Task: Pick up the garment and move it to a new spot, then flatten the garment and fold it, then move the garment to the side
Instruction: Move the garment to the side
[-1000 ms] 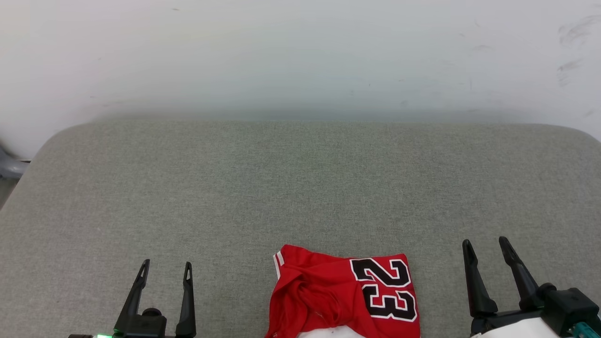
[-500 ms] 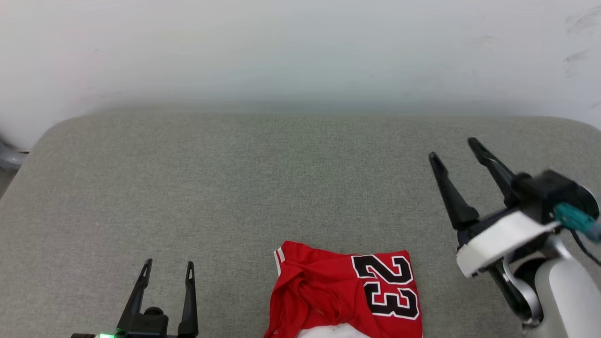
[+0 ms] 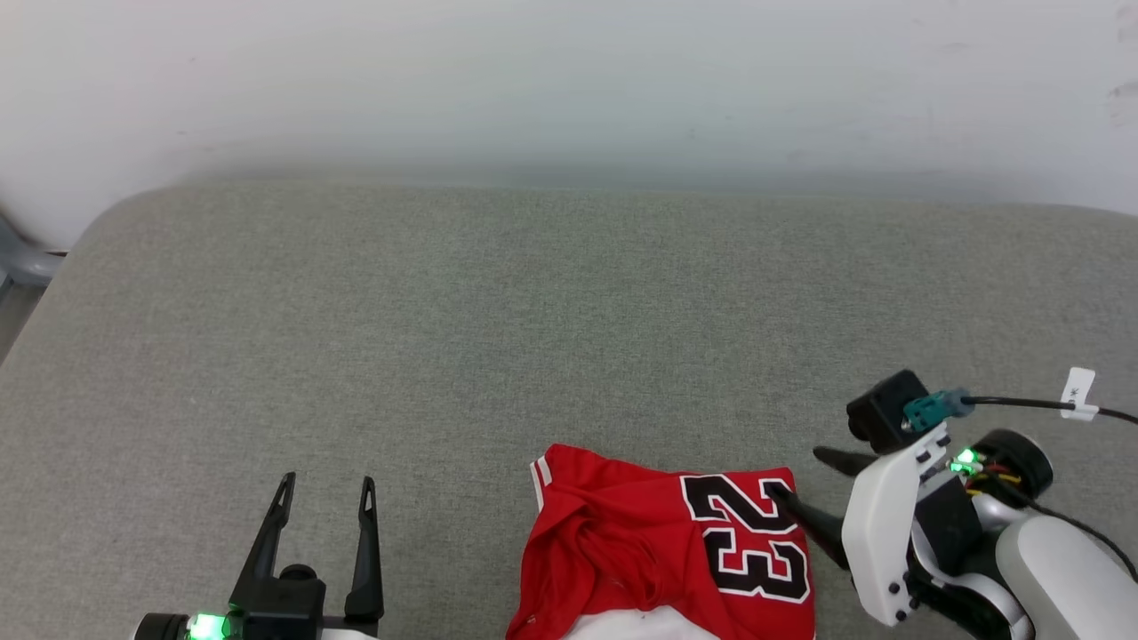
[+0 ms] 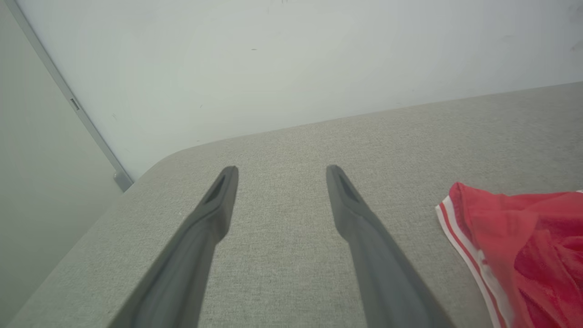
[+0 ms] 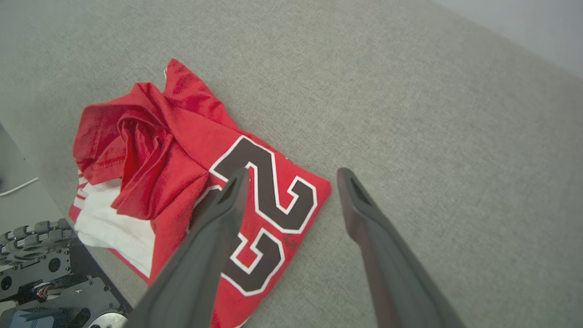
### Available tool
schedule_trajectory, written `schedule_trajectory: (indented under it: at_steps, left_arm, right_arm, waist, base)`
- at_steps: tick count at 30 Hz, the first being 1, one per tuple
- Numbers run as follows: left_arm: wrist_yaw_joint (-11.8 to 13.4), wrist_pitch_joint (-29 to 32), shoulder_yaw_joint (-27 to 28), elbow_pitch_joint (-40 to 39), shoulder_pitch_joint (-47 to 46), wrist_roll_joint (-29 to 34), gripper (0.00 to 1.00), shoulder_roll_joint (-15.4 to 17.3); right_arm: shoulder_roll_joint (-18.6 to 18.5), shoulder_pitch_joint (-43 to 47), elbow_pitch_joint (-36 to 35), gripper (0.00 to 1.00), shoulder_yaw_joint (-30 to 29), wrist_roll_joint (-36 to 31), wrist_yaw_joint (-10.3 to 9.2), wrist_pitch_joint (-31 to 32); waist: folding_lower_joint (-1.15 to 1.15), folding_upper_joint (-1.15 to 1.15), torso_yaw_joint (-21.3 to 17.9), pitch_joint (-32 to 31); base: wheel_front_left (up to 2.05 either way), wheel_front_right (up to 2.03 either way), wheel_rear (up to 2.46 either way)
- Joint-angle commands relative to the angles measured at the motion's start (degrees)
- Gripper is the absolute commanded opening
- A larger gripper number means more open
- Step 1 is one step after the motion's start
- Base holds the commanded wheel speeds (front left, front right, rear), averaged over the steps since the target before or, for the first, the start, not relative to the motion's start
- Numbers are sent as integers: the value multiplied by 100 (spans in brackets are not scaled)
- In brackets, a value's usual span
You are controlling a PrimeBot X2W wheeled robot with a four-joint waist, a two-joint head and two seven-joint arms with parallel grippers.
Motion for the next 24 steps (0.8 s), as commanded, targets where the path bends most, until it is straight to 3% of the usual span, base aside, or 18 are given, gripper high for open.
schedule_trajectory:
  at_steps: [1,7,18,24]
  left_arm:
    - [22,-26,3,5,-67,-5,100,-18]
    - [18,-26,-14,-10,-168,4,100,-48]
    - [-17,-26,-51,-7,-331,16,100,-72]
    - [-17,-26,-64,33,-394,16,100,-89]
  right_arm:
    - [-47,73,50,100,38,60,-5,55]
    - [-103,237,450,100,363,307,-5,247]
    - [347,154,1380,100,1067,488,-4,-62]
    - [399,121,1692,100,1523,556,3,-302]
  waist:
    - [0,0,25,34]
    - [0,0,113,182]
    - [0,0,275,468]
    - [0,0,335,519]
  base:
    - [0,0,0]
    - [0,0,0]
    - [0,0,0]
    - [0,0,0]
